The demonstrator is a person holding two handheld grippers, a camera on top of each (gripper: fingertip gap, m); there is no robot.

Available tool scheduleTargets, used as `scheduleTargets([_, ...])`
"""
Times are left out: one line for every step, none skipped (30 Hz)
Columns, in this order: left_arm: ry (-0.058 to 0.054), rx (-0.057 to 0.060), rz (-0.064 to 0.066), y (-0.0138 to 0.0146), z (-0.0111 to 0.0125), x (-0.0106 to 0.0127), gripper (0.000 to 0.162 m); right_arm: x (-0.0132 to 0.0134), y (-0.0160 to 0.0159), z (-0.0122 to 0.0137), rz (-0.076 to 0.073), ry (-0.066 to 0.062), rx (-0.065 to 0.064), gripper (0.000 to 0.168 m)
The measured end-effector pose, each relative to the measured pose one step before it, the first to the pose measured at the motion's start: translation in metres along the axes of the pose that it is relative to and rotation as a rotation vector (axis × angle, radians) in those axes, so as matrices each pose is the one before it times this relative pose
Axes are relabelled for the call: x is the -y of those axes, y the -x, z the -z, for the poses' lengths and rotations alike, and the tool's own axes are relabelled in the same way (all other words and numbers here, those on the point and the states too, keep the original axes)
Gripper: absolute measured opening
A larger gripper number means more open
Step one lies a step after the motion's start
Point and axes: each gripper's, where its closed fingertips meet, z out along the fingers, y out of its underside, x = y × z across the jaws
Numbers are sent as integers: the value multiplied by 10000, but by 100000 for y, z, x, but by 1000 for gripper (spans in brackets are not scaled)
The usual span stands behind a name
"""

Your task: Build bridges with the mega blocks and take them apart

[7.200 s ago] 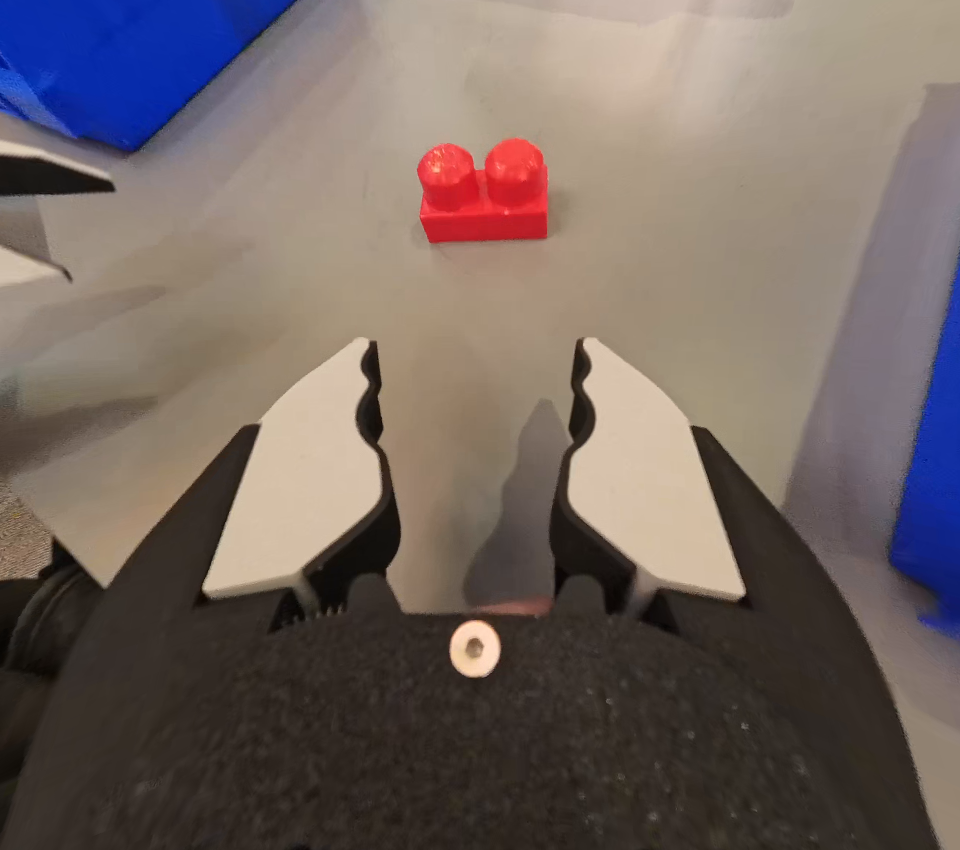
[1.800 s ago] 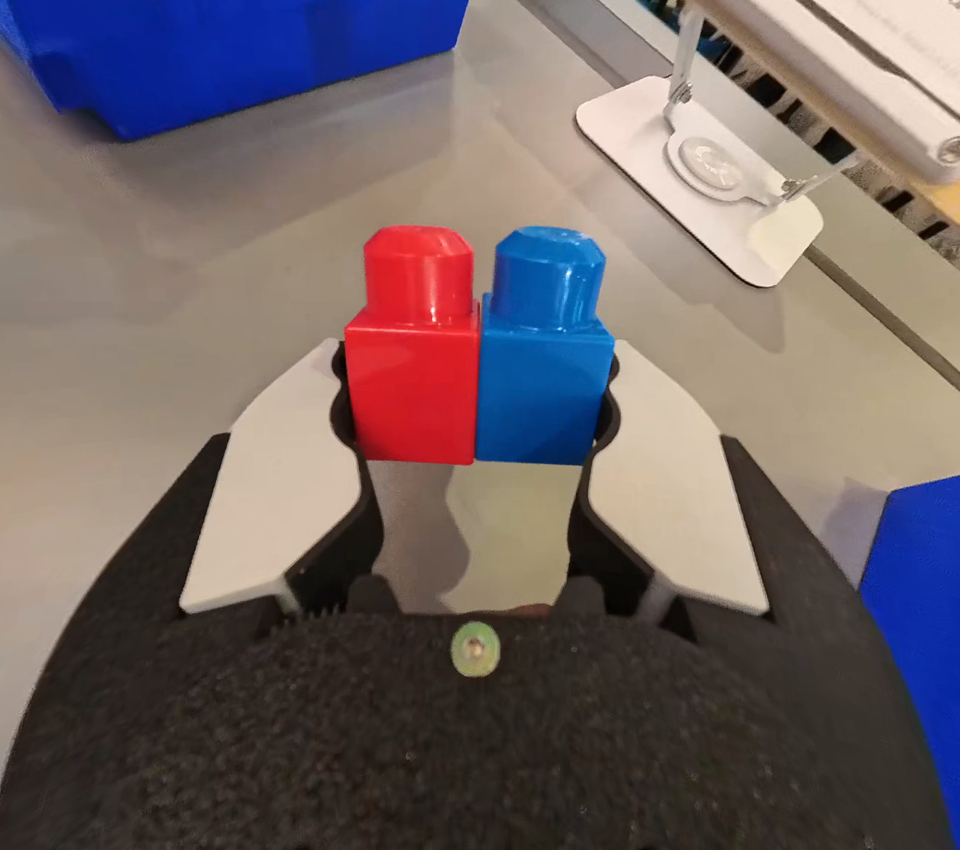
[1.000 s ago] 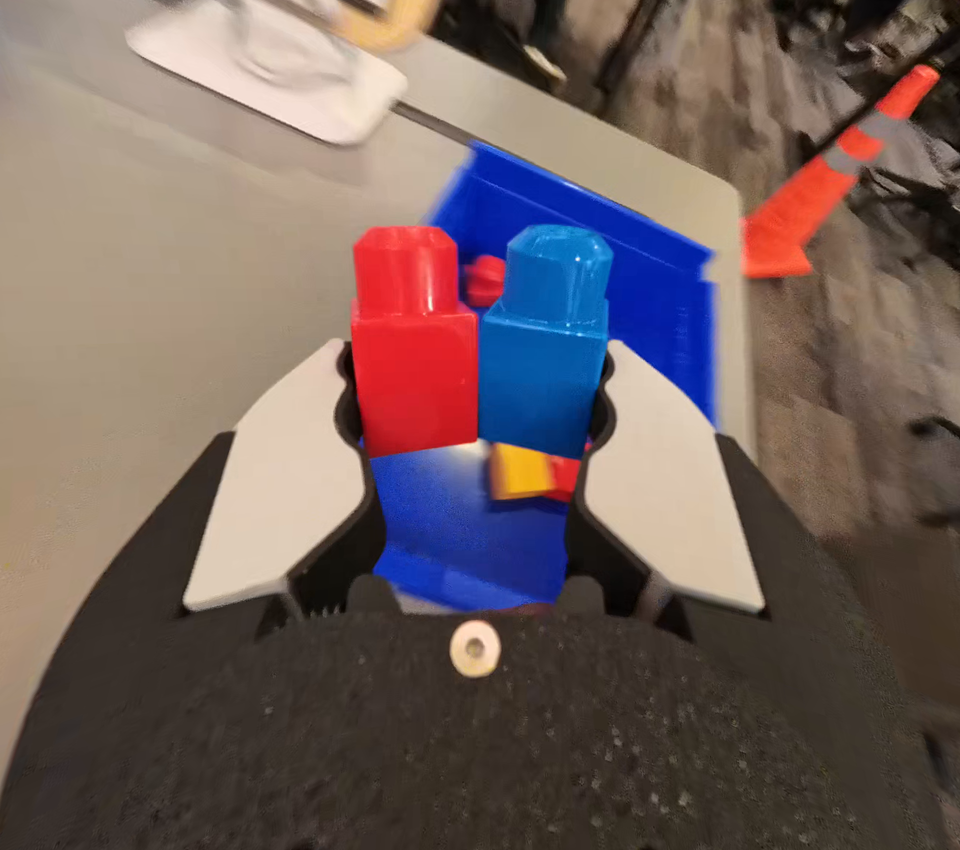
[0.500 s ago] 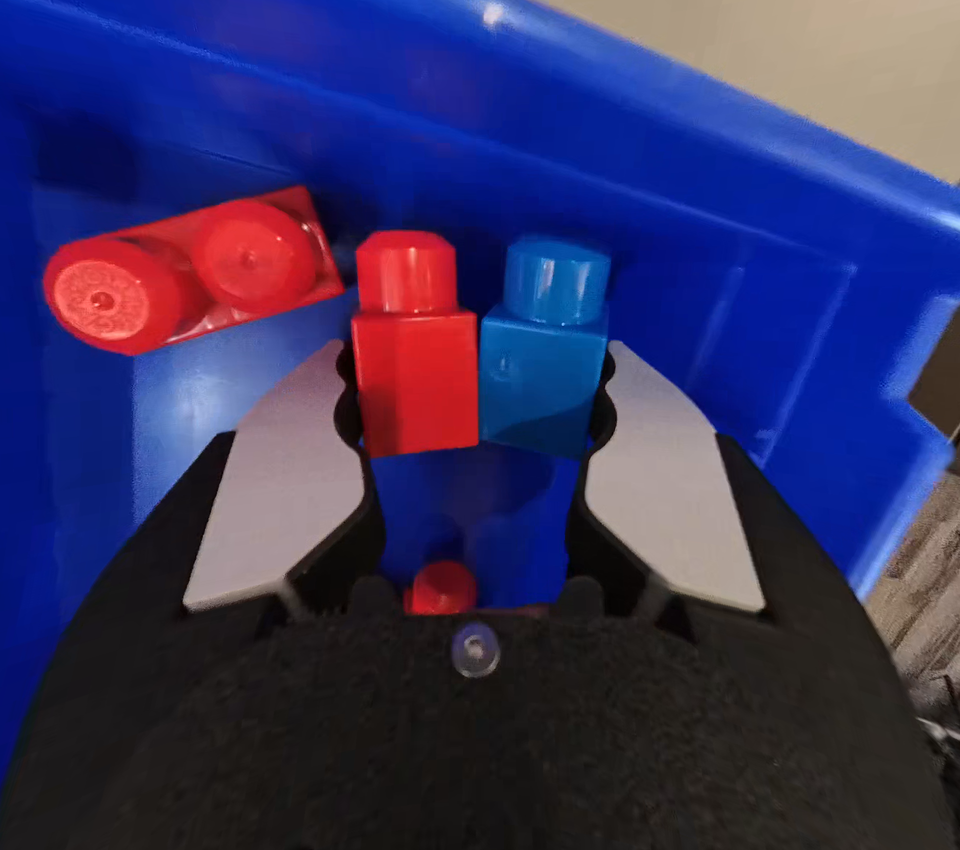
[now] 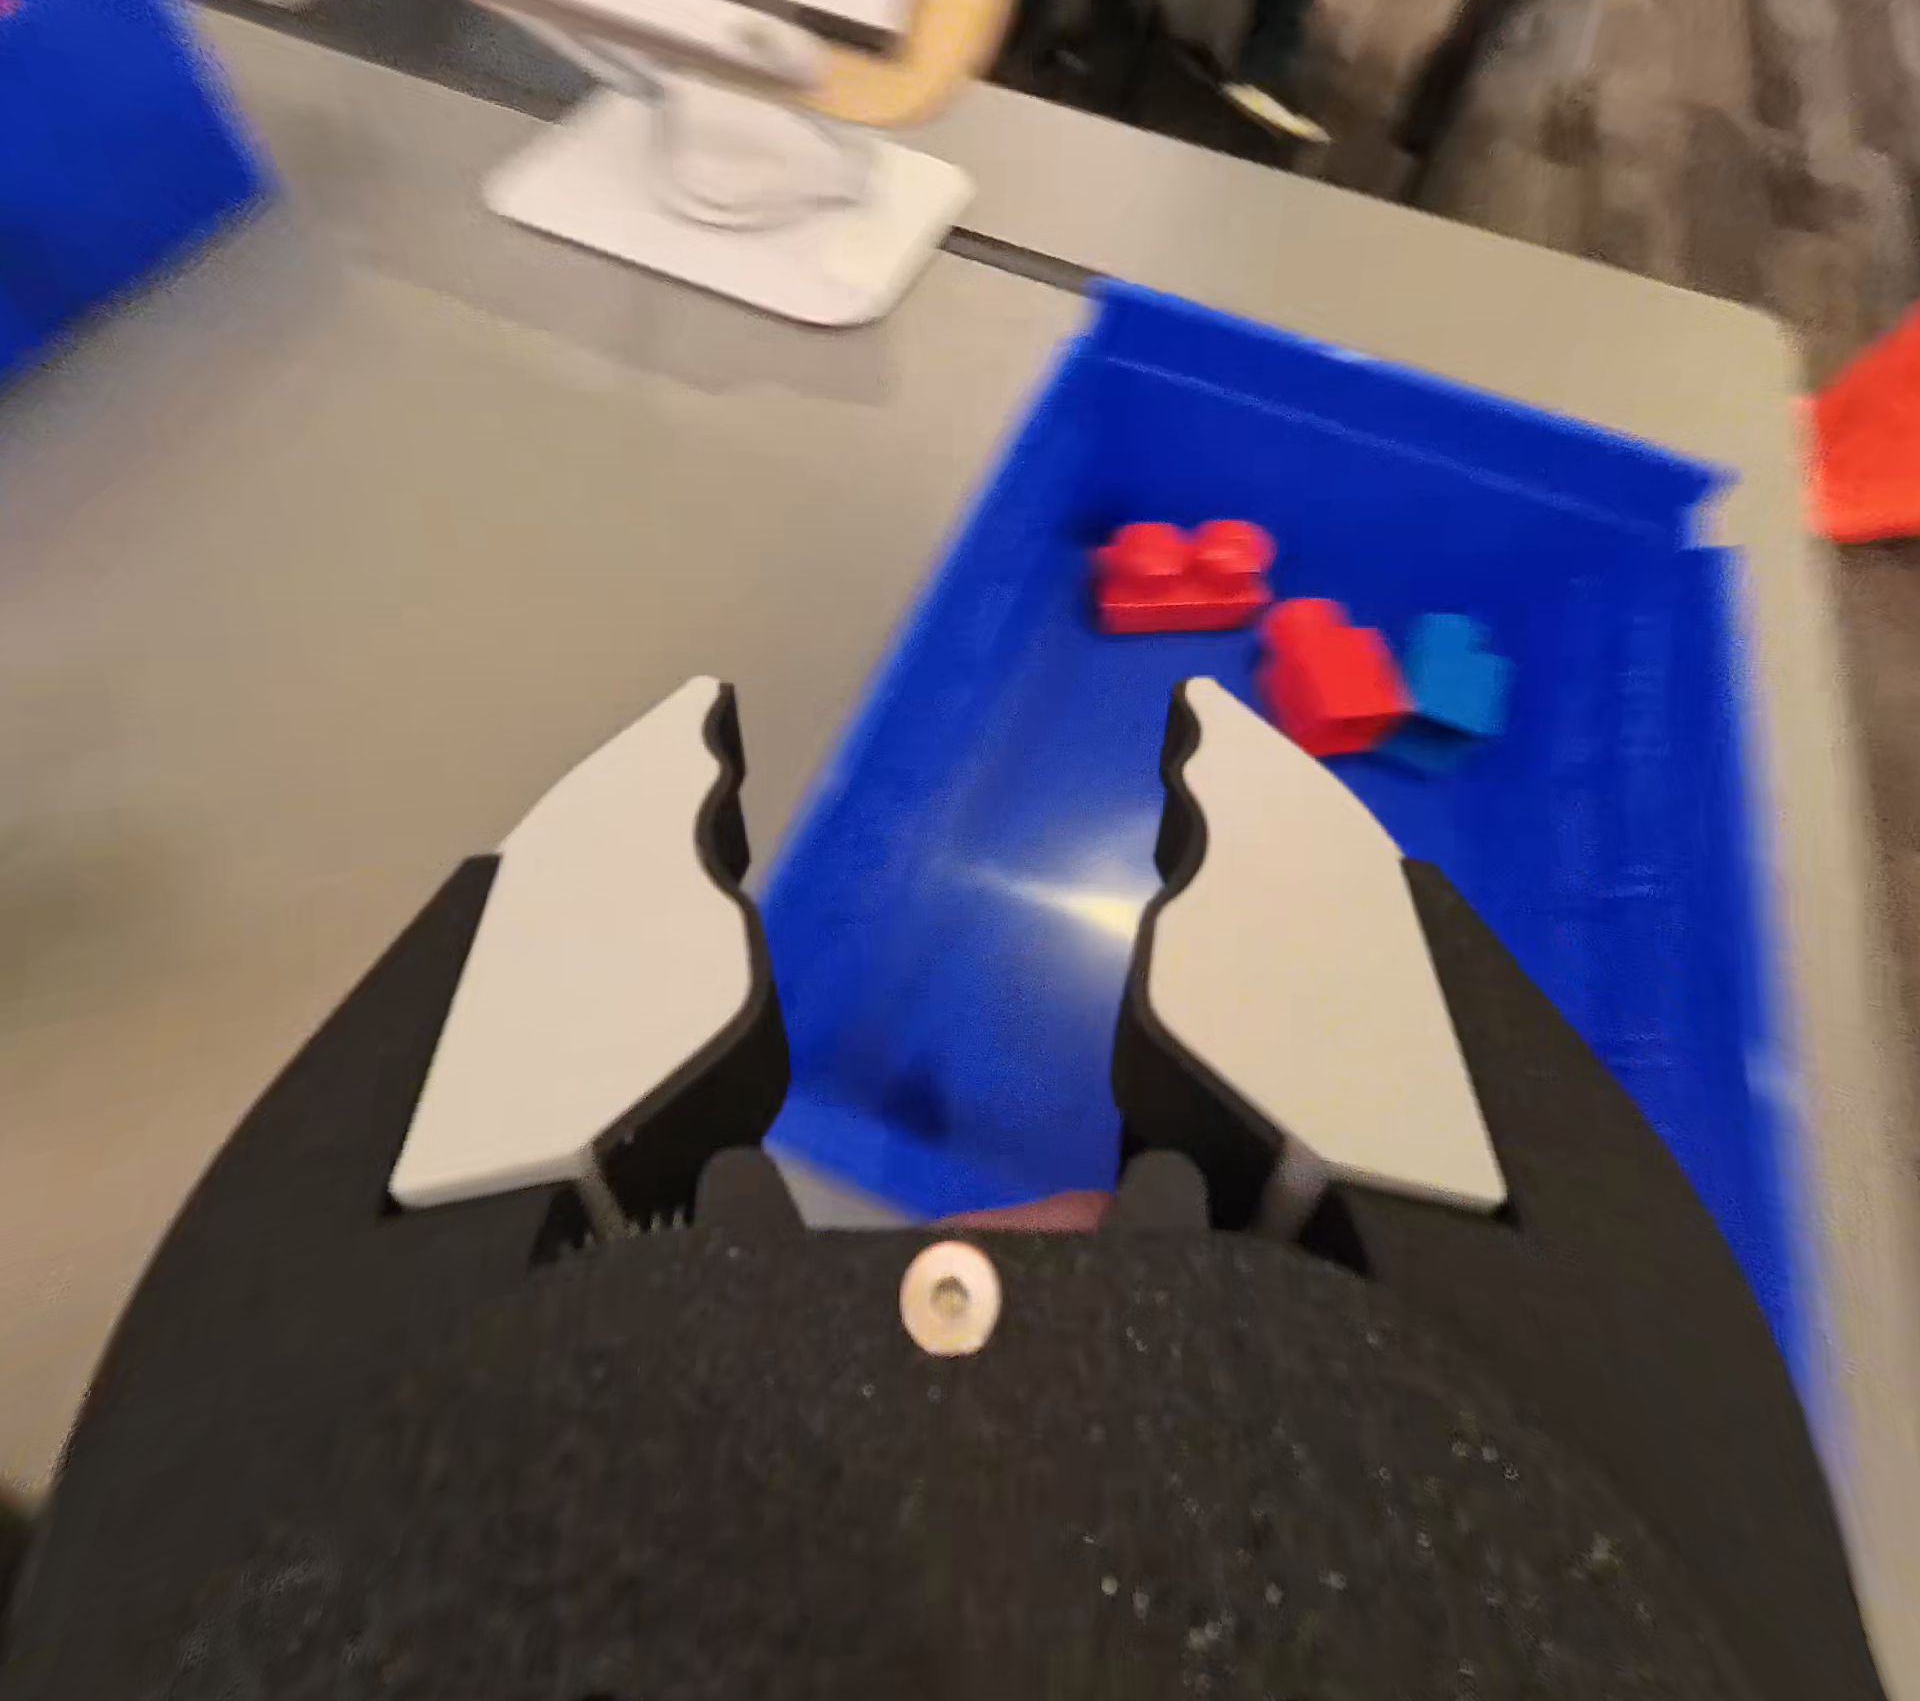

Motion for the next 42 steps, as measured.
scheduleTargets([80, 33, 13, 138, -171, -129, 34, -836, 3203, 1056, -218, -548, 918, 75])
scheduleTargets([99, 39, 7, 154, -153, -103, 34, -830, 3860, 749, -322, -582, 1386, 76])
scheduleTargets([109, 51, 6, 188, -133, -67, 34, -679, 4840, 545, -633, -724, 2118, 75])
scheduleTargets([116, 82, 5, 265, -136, 5, 34, -926, 4908, 120, -727, -522, 2336, 75])
scheduleTargets([186, 100, -36, 357, -166, 56, 34, -1387, 2943, -526, -583, -81, 1231, 73])
scheduleTargets([332, 155, -114, 546, -215, 86, 34, -1470, 1230, -678, -245, 66, 279, 72])
scheduleTargets([438, 280, -100, 851, -260, 189, 34, -1381, 679, -495, 168, 144, 59, 73])
scheduleTargets([525, 256, -66, 905, -318, 303, 34, -1185, 10, -302, 253, 183, -246, 73])
scheduleTargets([574, 102, -74, 741, -415, 386, 34, -915, -568, -181, 54, 201, -473, 73])
scheduleTargets([712, -15, -83, 625, -554, 326, 34, -678, -424, -120, -98, 194, -267, 73])
scheduleTargets([792, 51, -105, 730, -605, 357, 34, -426, -17, -52, -90, 114, 60, 71])
scheduleTargets([734, 217, -199, 900, -631, 452, 34, -214, 58, -3, -71, 22, 121, 69])
scheduleTargets([629, 321, -261, 975, -639, 625, 34, -134, -111, 23, -70, 29, -3, 68])
scheduleTargets([492, 263, -200, 844, -673, 710, 34, -101, -194, 51, -44, 55, -69, 68])
scheduleTargets([561, 60, -135, 520, -780, 520, 34, -121, -173, 37, -6, 63, -75, 68])
scheduleTargets([503, -22, -75, 320, -770, 469, 34, -202, -115, 32, 30, 107, -46, 68])
scheduleTargets([361, -45, -38, 197, -713, 498, 34, -283, -107, 20, 72, 151, -58, 67])
scheduleTargets([325, -124, -28, 6, -603, 419, 34, -200, -167, 35, 115, 97, -133, 67])
scheduleTargets([168, -209, 1, -197, -472, 479, 34, -111, -119, 56, 137, 32, -144, 67])
scheduleTargets([117, -142, 22, -152, -353, 426, 34, -103, -5, 27, 127, 44, -66, 67])
scheduleTargets([78, 98, 17, 113, -226, 370, 34, -107, 45, 8, 76, 62, -18, 67])
scheduleTargets([5, 230, -2, 220, -115, 361, 34, -59, 111, -6, 21, 30, 41, 67])
scheduleTargets([42, 187, -41, 120, -98, 252, 34, 21, 159, 0, -37, -19, 102, 67])
scheduleTargets([49, 128, -79, 17, -48, 176, 34, 109, 107, 7, -86, -84, 94, 67])
scheduleTargets([32, 101, -74, -22, -35, 120, 34, 69, 35, 9, -99, -59, 70, 68])
scheduleTargets([5, 87, -51, -26, -32, 82, 34, -9, -81, 4, -65, 12, 12, 68])
scheduleTargets([-26, 87, -19, -14, -9, 24, 34, -29, -233, -1, -1, 19, -95, 69])
scheduleTargets([-69, 105, 22, 36, 57, -39, 37, -17, -419, 18, 23, 18, -218, 67])
scheduleTargets([-138, 126, 80, 101, 185, -124, 45, -25, -508, 33, 10, 22, -270, 67])
scheduleTargets([-218, 116, 107, 102, 373, -234, 50, -12, -460, 43, -2, 12, -247, 67])
scheduleTargets([-319, 122, 125, 109, 594, -366, 50, -7, -551, 42, -28, 11, -320, 67])
scheduleTargets([-457, 130, 175, 109, 802, -416, 52, -24, -680, 55, -21, 15, -412, 68])
scheduleTargets([-570, 113, 218, 56, 947, -480, 56, -48, -717, 50, 13, 22, -457, 68])
scheduleTargets([-687, 78, 274, -75, 1022, -511, 59, -61, -699, 30, 1, 38, -453, 69])
scheduleTargets([-740, -45, 314, -324, 1041, -582, 59, -70, -679, -16, -56, 42, -437, 69])
scheduleTargets([-735, -182, 263, -623, 1009, -646, 59, -45, -534, -68, -95, 17, -336, 70])
scheduleTargets([-773, -202, 233, -805, 949, -661, 58, 30, -308, -139, -142, -37, -207, 71])
scheduleTargets([-754, -157, 286, -809, 893, -728, 58, 33, -161, -224, -147, -35, -125, 71])
scheduleTargets([-621, -173, 278, -855, 824, -814, 58, 56, -36, -339, -110, -32, -95, 72])
scheduleTargets([-370, -168, 232, -862, 745, -1071, 58, 130, -30, -485, -102, -50, -132, 73])
scheduleTargets([-72, -151, 226, -827, 623, -1301, 55, 170, 3, -645, -71, -4, -166, 73])
scheduleTargets([76, -228, 230, -890, 455, -1274, 55, 299, 118, -801, -39, 42, -152, 74])
